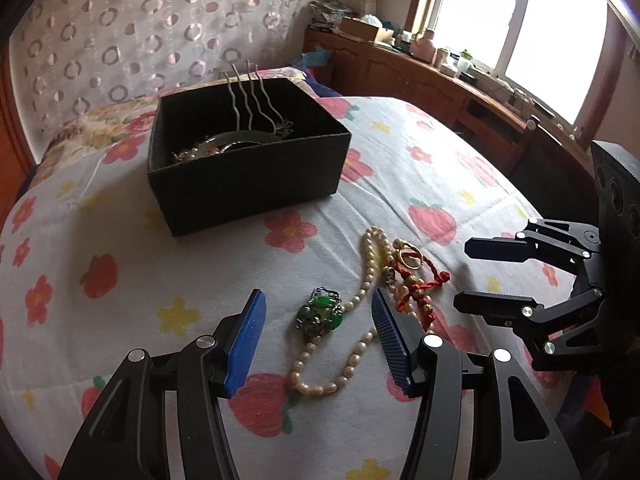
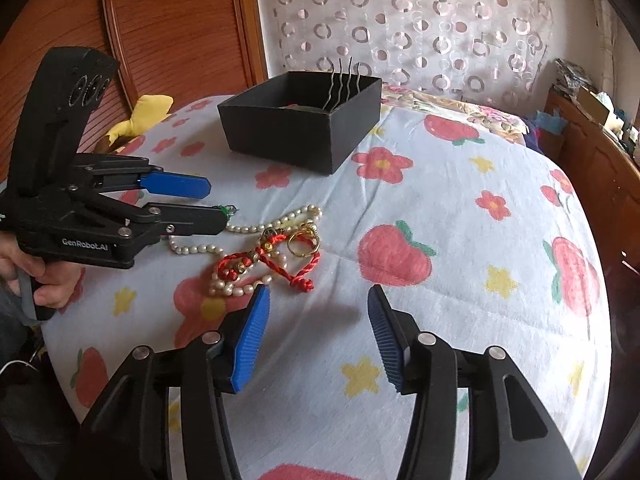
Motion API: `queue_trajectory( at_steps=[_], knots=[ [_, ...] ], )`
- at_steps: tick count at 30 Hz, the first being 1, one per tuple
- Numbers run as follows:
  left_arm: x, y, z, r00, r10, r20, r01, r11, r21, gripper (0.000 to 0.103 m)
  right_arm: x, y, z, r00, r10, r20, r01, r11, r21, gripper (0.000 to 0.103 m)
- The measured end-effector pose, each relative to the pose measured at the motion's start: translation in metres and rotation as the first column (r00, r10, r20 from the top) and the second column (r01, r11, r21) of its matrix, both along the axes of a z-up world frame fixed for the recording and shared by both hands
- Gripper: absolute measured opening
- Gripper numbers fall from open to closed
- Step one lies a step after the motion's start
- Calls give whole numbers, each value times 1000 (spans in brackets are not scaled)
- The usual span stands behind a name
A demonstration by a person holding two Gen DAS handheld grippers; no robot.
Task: Organize jewelry
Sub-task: 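Lower the left gripper onto the green pendant and close it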
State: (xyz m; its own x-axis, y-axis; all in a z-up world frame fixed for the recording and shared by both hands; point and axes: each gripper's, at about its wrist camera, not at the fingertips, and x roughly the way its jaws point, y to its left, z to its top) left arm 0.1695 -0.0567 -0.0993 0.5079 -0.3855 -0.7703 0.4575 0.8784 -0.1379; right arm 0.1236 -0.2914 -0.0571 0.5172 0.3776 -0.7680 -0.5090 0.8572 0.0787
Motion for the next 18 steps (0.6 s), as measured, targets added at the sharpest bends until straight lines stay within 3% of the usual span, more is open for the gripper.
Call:
queue_trajectory(
  at_steps=[4,8,9,18],
  knots=[
    [-1,-6,-2,1000,-20,0,20,1000,17,35,0,1,0,1000,-2,-2,2,1000,-7,55],
    [-2,-8,-4,1000,-26,10,26,999,38,28,0,1,-1,1000,-3,-7,3,1000,-7,55],
    [-3,-8,-4,1000,-25,12,25,999,41,22,1,1,-1,1000,-3,-6,3,1000,-8,55],
    [-8,6,10,998,2,55,-1,1000,-21,16,4,4,4,1000,-4,19,4,1000,-19,55]
  ],
)
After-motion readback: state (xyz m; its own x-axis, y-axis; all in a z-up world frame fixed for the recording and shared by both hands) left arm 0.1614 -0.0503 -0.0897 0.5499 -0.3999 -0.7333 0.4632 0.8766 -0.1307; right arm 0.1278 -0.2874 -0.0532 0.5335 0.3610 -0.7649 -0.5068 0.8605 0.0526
